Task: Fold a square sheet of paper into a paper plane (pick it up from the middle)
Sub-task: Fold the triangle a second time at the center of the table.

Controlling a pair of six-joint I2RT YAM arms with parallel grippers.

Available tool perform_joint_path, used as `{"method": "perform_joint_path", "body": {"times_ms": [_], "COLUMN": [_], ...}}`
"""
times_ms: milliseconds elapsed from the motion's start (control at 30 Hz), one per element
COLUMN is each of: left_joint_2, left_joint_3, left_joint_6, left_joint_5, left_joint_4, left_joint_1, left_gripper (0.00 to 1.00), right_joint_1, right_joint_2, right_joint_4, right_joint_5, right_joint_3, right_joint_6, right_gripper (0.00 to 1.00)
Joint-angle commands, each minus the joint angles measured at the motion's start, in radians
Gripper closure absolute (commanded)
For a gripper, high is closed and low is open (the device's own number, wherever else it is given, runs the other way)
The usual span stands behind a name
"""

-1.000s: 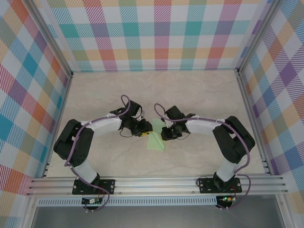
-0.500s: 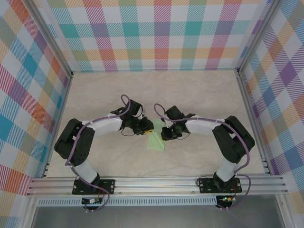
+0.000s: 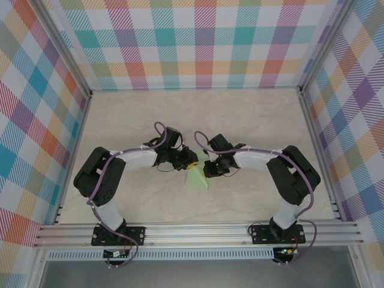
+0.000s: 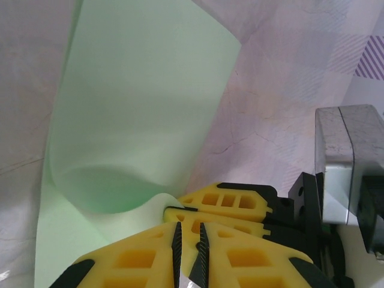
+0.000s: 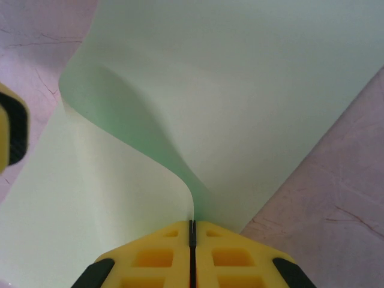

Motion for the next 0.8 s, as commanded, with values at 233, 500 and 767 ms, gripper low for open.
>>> {"method": "perform_joint_path", "body": {"times_ms": [233, 500, 767], "left_joint_2": [0.044, 0.075, 0.08], "left_joint_3": [-0.026, -0.036, -0.043], "left_joint_6": [-0.024, -0.049, -0.043], "left_joint_5": [0.008, 0.037, 0.03], "left_joint_4": [0.032, 0.101, 0.084], "left_joint_1": [-0.025, -0.025, -0.026], "left_gripper": [0.82, 0.82, 0.81], "right_joint_1": [-0.004, -0.004, -0.004], "right_joint_2": [0.016, 0.017, 0.016], "right_joint_4": [0.019, 0.015, 0.014], "right_joint_5": [-0.002, 0.001, 0.001], "right_joint_3": [0.003, 0.0, 0.001], "right_joint_6": [0.013, 0.01, 0.009], "right_gripper": [0.92, 0.92, 0.91]}}
